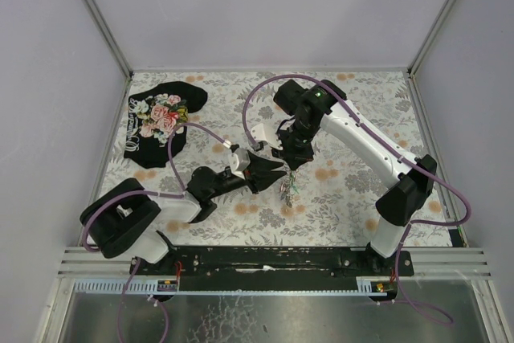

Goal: Remove the keys from the keyring
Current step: Remove the key from the keyring.

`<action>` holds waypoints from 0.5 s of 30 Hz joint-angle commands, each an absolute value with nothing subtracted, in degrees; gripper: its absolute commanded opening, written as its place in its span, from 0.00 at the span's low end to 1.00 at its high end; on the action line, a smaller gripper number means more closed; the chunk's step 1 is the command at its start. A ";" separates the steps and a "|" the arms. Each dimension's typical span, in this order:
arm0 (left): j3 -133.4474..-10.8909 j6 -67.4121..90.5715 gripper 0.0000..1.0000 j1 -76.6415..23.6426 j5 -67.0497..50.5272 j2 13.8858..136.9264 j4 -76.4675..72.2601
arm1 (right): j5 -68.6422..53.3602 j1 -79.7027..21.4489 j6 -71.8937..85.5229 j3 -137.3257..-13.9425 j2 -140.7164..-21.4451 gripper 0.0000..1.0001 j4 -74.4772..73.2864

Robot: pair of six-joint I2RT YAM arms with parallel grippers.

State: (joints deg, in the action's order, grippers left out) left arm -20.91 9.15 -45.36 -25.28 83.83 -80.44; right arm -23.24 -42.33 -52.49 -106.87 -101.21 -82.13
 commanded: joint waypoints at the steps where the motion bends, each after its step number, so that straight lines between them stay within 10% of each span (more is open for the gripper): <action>1: -22.37 10.47 0.28 -45.79 -25.66 85.21 -86.69 | -25.70 -42.89 -52.11 -109.93 -99.79 0.00 -84.05; 15: -24.23 13.06 0.16 -45.88 -29.96 87.54 -87.66 | -26.95 -42.89 -52.20 -109.73 -99.93 0.00 -83.96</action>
